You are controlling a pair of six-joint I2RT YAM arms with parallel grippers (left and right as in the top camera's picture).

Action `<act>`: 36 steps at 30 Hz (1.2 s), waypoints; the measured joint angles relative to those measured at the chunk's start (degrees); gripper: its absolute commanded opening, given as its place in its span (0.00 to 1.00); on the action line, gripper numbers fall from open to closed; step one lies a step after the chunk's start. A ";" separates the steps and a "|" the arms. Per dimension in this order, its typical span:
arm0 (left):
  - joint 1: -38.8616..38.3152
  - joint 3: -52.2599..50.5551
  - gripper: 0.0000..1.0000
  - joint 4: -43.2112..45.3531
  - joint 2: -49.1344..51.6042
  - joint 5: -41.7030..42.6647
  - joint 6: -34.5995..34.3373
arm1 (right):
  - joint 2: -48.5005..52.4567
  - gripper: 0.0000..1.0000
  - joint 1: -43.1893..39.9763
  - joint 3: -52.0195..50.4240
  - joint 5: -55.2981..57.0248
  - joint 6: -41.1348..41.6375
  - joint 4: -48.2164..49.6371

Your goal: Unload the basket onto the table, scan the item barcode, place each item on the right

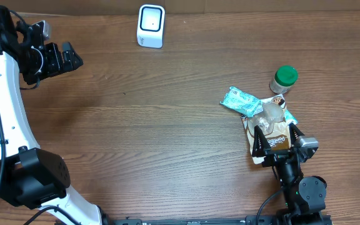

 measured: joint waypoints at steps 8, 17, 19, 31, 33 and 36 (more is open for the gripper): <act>0.00 0.00 1.00 0.00 0.00 0.00 0.00 | 0.00 1.00 -0.02 0.00 0.00 0.04 0.00; -0.57 0.00 1.00 0.00 -0.11 -0.20 0.00 | 0.00 1.00 0.00 0.00 -0.02 0.04 0.00; -1.49 -0.07 1.00 0.02 -0.79 -0.96 0.00 | 0.00 1.00 -0.02 0.00 -0.02 0.04 0.00; -20.20 -0.09 1.00 0.11 -19.82 -3.67 0.17 | 0.00 1.00 0.00 0.00 -0.20 0.00 -0.02; -22.91 -0.09 1.00 0.09 -22.29 -3.63 0.17 | 0.00 1.00 -0.02 0.00 -0.17 0.04 0.00; -25.14 -0.09 1.00 -0.26 -25.51 -3.61 0.17 | 0.00 1.00 0.00 0.00 -0.22 0.00 0.00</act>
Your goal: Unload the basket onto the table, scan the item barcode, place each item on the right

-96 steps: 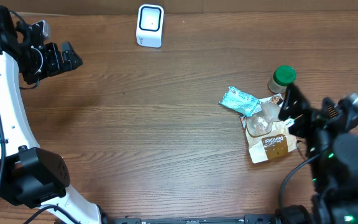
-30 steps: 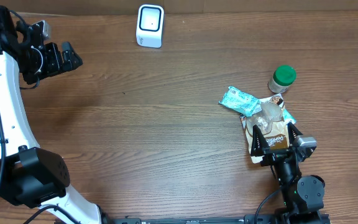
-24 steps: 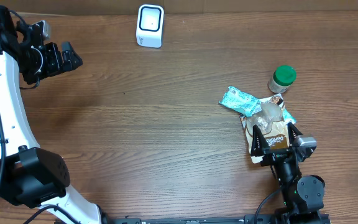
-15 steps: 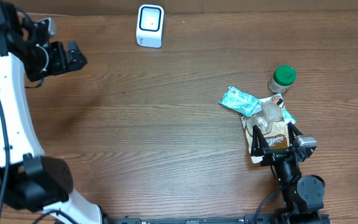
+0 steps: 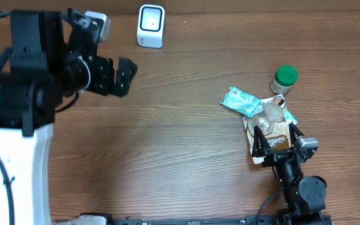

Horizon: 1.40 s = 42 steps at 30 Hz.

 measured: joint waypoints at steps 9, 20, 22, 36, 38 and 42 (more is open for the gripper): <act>0.07 -2.67 0.99 9.14 -8.13 -2.03 0.17 | 0.00 1.00 -0.02 0.00 0.00 0.02 0.00; 0.07 -40.41 1.00 47.63 -26.93 -5.51 0.57 | -0.02 1.00 0.00 0.00 0.02 0.02 0.02; 0.07 -48.89 1.00 54.75 -31.23 -6.58 0.61 | -0.02 1.00 -0.02 0.00 0.00 0.02 -0.02; 0.13 -97.72 1.00 82.31 -66.42 -16.92 0.61 | -0.07 1.00 0.00 0.00 -0.02 0.00 -0.02; 0.37 -101.22 0.99 82.34 -70.23 -17.27 0.61 | -0.07 1.00 -0.02 0.00 0.00 0.02 0.04; 1.79 -106.90 1.00 82.55 -77.40 -17.57 0.61 | -0.07 1.00 0.00 0.00 0.00 0.02 0.02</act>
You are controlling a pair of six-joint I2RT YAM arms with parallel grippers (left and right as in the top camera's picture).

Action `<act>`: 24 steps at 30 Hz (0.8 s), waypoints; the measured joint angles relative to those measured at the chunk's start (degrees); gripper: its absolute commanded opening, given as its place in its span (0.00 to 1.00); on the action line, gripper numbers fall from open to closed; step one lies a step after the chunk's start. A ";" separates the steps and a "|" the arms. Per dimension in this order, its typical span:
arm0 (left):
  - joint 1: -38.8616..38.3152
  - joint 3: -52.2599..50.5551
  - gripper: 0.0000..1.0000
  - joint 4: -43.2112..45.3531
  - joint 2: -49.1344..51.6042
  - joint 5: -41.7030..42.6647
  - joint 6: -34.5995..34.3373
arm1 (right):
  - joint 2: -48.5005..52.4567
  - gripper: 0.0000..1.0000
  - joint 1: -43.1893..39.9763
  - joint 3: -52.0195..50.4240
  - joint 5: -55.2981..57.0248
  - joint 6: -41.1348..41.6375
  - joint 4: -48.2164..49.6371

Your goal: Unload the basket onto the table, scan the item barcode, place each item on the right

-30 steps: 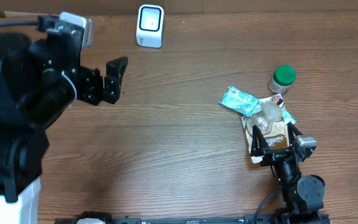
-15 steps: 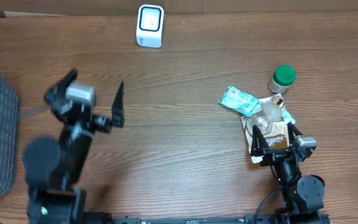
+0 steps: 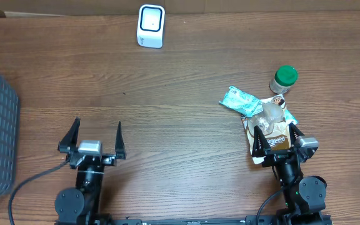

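Observation:
The white barcode scanner (image 3: 150, 26) stands at the table's far edge. At the right lie a brown snack bag (image 3: 274, 132), a clear-wrapped item (image 3: 271, 113), a teal packet (image 3: 239, 100) and a green-lidded jar (image 3: 284, 80). My right gripper (image 3: 277, 137) is open over the near end of the brown bag, one finger on each side; whether it touches the bag cannot be told. My left gripper (image 3: 95, 133) is open and empty near the front edge at the left, far from the items.
A dark mesh basket stands at the left edge of the table. The wooden table (image 3: 180, 94) stretches between the two arms and back to the scanner.
The left arm was raised at the upper left, its gripper near the scanner. Now it sits low by the front edge with its gripper open. The basket shows where the arm covered it. The right arm and items are unchanged.
The left arm first stood tall at the far left, its gripper in the upper left corner. Then its gripper was nearer the scanner. Now the arm is down by the front edge. The right gripper has stayed open over the brown bag throughout.

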 measured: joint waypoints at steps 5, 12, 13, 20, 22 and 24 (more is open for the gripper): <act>1.92 -5.25 1.00 -2.89 -4.48 0.28 0.00 | 0.00 1.00 0.00 0.00 0.00 -0.02 -0.02; 3.58 -7.56 1.00 -8.44 -4.57 1.14 0.00 | 0.00 1.00 -0.02 0.00 -0.02 0.00 -0.02; 3.80 -7.58 1.00 -8.33 -4.57 1.14 0.00 | 0.00 1.00 -0.02 0.00 0.00 0.00 0.00; 4.28 -7.58 1.00 -8.28 -4.61 1.33 0.00 | 0.00 1.00 0.00 0.00 0.00 0.00 0.00; 4.28 -7.58 1.00 -8.28 -4.61 1.33 0.00 | 0.00 1.00 -0.02 0.00 0.00 -0.02 0.00; 4.28 -7.58 1.00 -8.28 -4.61 1.33 0.00 | 0.00 1.00 0.00 0.00 -0.02 0.00 -0.02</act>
